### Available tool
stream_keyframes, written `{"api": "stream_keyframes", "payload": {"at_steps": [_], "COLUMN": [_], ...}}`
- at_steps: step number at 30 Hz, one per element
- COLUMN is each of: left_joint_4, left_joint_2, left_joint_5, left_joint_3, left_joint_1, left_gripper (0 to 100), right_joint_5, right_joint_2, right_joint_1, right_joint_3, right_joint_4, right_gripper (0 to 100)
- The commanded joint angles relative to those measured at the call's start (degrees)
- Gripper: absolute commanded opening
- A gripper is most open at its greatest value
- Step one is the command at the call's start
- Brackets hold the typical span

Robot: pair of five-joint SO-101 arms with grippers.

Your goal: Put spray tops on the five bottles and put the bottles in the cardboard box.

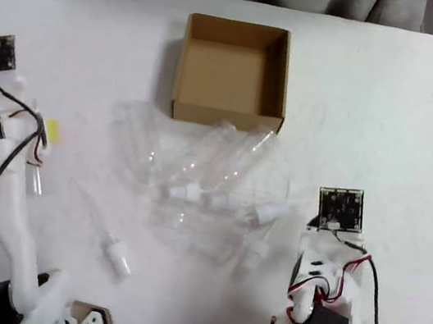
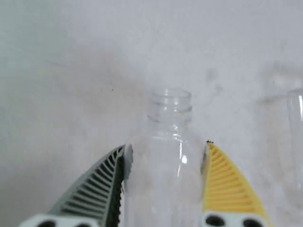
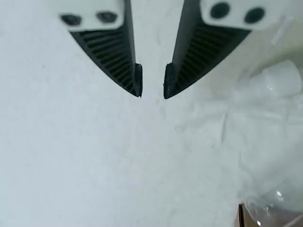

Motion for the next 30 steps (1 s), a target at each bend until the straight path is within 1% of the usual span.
{"api": "stream_keyframes", "payload": {"at_steps": [1, 5, 7, 9, 16, 17, 19, 21, 23, 27, 30], "left_joint_4": [-7.82, -9.85, -12.13, -12.66, -11.43, -11.43, -11.43, -11.43, -11.43, -11.52, -11.52], "left_joint_2": [1.45, 5.41, 7.52, 8.75, 9.36, 9.36, 9.36, 9.36, 9.36, 9.36, 9.36], "left_joint_5": [0.79, 0.79, 0.79, 0.79, 0.79, 0.79, 0.79, 0.79, 0.79, 0.79, 0.79], "left_joint_3": [0.44, 0.44, 0.44, -0.18, -1.67, -1.67, -1.76, -1.76, -1.76, -1.76, -1.67], "left_joint_1": [-2.51, -2.51, -2.51, -2.51, -2.51, -2.51, -2.51, -2.59, -2.59, -2.59, -2.59], "left_gripper": [2, 2, 2, 2, 2, 2, 2, 2, 2, 2, 2], "right_joint_5": [0.53, 0.53, 0.44, 0.44, 0.44, 0.0, -4.13, -8.79, -11.34, -11.78, -11.87], "right_joint_2": [-0.22, -0.22, -0.22, -0.22, 2.15, 4.18, 9.71, 16.48, 22.81, 32.92, 38.9], "right_joint_1": [-4.88, -13.14, -17.63, -22.02, -31.43, -32.92, -36.18, -41.01, -46.73, -59.03, -67.56], "right_joint_3": [-6.15, -10.99, -13.63, -15.91, -23.82, -25.23, -28.22, -30.68, -32.97, -36.31, -36.04], "right_joint_4": [-3.21, -2.95, -1.19, 0.48, 0.84, 1.01, 2.86, 4.62, 5.85, 8.84, 8.75], "right_gripper": [4.9, 4.9, 4.9, 4.9, 4.9, 4.9, 5.2, 5.3, 5.3, 5.3, 5.3]}}
